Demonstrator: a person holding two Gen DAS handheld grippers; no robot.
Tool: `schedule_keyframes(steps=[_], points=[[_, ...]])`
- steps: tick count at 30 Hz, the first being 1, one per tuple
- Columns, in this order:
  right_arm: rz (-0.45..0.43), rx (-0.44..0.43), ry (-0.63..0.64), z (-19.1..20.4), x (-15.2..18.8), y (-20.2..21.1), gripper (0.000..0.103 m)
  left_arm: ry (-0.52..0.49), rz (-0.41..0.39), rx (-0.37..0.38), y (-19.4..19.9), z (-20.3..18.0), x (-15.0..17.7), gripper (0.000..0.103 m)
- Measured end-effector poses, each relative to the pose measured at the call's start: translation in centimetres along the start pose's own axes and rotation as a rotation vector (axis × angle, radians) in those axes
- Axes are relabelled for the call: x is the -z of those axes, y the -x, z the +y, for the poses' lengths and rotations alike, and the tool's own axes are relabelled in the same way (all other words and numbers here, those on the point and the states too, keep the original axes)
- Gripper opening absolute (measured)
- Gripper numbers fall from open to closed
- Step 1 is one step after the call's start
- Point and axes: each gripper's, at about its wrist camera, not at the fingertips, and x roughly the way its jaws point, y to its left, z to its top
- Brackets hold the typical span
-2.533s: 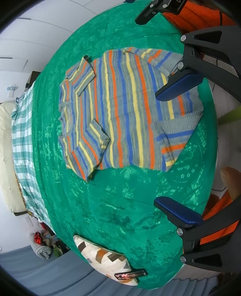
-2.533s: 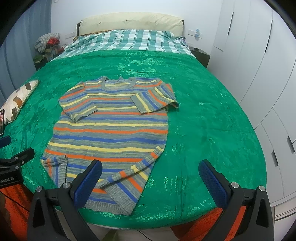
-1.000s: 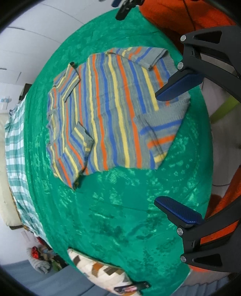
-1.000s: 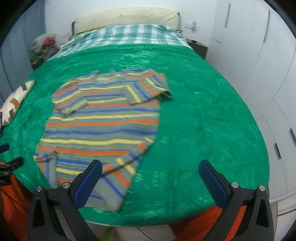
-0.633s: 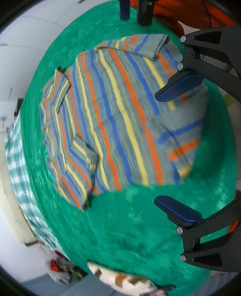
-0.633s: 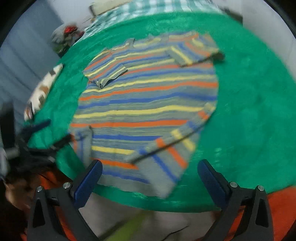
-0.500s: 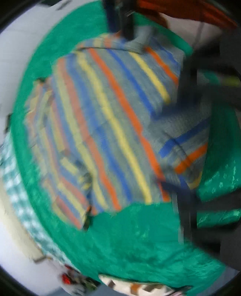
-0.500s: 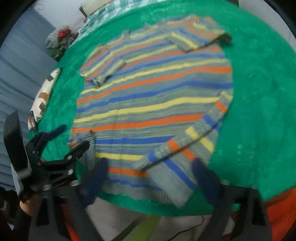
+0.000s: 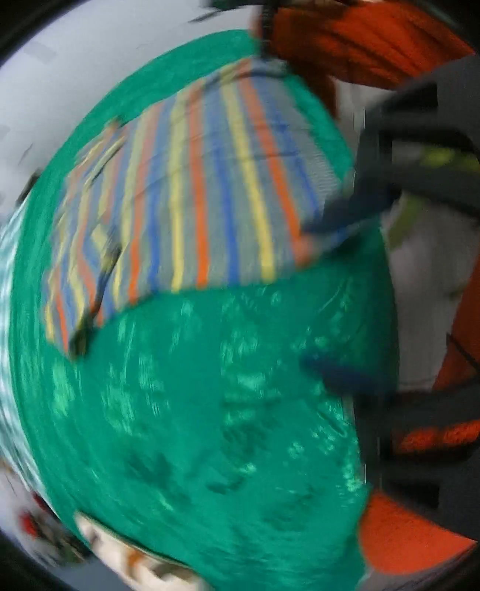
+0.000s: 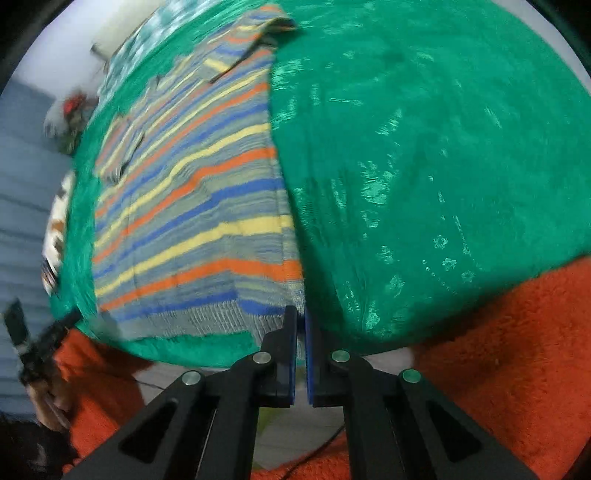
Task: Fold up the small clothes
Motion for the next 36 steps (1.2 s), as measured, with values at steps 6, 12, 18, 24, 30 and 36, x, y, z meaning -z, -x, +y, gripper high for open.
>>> schedule_keyframes(steps=[6, 12, 18, 24, 30, 36], points=[[-0.027, -0.042, 0.003, -1.1, -1.1, 0.7, 0.055, 0.129, 0.044, 0.031, -2.2, 0.1, 0.0, 0.082], [0.123, -0.109, 0.165, 0.9, -1.6, -3.6, 0.044, 0.002, 0.227, -0.029, -7.7, -4.2, 2.0, 0.002], [0.141, -0.059, 0.193, 0.5, -2.0, -0.7, 0.007, 0.071, 0.177, -0.015, -4.5, -2.5, 1.9, 0.002], [0.202, 0.021, 0.130, -0.9, -1.8, -3.2, 0.007, 0.044, 0.225, -0.078, -5.8, -3.0, 2.8, 0.001], [0.211, 0.056, 0.074, -1.3, -1.9, -4.5, 0.007, 0.024, 0.240, -0.143, -6.5, -4.5, 3.2, 0.001], [0.209, 0.080, 0.064, -1.7, -2.0, -4.1, 0.007, -0.017, 0.234, -0.178, -6.8, -6.6, 3.4, 0.002]])
